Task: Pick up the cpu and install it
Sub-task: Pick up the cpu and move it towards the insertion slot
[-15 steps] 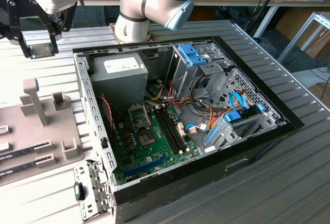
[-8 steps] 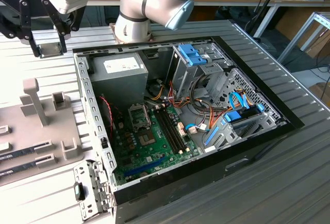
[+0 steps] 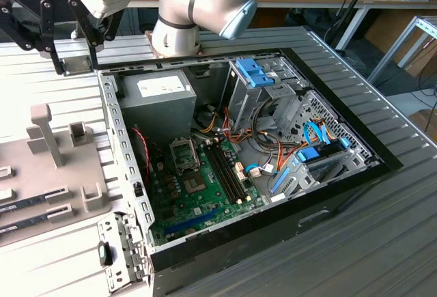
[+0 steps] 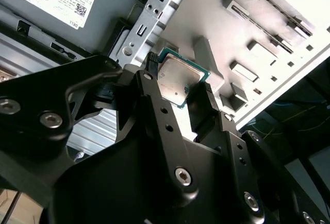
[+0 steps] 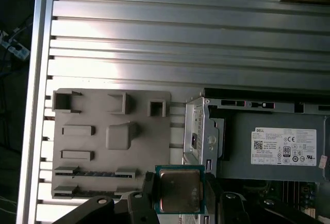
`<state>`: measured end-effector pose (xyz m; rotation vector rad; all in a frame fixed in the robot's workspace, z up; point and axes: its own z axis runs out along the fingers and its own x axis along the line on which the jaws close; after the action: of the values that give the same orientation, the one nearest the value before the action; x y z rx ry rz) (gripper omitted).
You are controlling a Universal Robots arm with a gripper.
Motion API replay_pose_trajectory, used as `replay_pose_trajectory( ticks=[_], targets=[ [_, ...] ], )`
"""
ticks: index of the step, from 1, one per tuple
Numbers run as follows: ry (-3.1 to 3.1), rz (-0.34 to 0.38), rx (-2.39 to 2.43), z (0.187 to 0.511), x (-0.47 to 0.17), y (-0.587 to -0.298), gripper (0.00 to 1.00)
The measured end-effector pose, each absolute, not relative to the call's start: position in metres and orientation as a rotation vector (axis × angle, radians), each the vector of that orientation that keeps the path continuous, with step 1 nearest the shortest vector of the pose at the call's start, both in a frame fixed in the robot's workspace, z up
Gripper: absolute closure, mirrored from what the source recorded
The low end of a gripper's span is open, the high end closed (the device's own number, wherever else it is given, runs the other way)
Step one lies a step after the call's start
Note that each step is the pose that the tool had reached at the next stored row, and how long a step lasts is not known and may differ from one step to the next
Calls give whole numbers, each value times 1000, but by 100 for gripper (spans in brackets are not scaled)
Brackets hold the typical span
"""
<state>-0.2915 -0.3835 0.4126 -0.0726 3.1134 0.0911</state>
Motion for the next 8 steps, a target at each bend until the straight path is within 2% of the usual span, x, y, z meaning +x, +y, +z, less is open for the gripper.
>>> replay_pose_trajectory(
  ticks=[8],
  targets=[
    [3113, 91, -73, 412, -278, -384, 53]
  ],
)
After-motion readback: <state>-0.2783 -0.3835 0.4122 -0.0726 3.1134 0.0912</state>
